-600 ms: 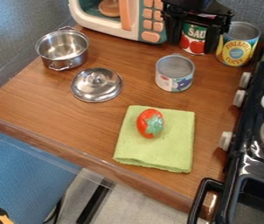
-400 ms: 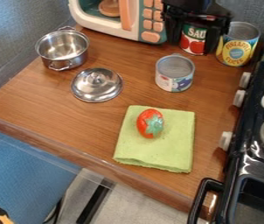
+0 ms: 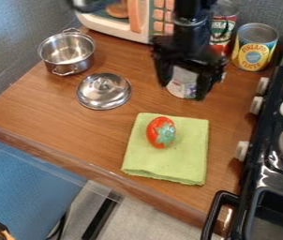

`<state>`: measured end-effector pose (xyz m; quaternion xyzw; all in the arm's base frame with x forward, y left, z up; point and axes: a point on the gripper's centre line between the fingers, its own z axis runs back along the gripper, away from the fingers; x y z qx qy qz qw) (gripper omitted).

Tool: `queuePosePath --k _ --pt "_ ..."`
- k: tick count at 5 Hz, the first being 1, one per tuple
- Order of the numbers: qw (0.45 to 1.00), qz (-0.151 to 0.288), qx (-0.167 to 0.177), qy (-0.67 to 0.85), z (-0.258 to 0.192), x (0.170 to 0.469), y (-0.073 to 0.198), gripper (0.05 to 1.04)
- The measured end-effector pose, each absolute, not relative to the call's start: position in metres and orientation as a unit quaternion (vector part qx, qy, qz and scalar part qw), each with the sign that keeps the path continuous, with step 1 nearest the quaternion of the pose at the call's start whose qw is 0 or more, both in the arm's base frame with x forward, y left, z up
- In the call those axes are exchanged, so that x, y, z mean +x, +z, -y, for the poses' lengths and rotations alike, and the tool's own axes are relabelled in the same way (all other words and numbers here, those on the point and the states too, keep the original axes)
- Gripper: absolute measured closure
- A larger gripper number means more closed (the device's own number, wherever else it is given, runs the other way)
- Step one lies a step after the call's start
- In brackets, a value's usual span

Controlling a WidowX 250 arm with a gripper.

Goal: Move the tomato to the bottom side of the table

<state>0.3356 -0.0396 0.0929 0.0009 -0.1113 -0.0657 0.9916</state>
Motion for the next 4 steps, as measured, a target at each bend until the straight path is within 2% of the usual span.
queuePosePath --k 1,2,4 --pt "0.988 0.125 -0.005 -0.086 0.040 0.309 0.097 0.083" --pt "0.990 0.106 -0.005 -0.089 0.037 0.292 0.085 0.083" --pt "0.995 0.047 0.021 -0.088 0.034 0.290 0.032 0.083"
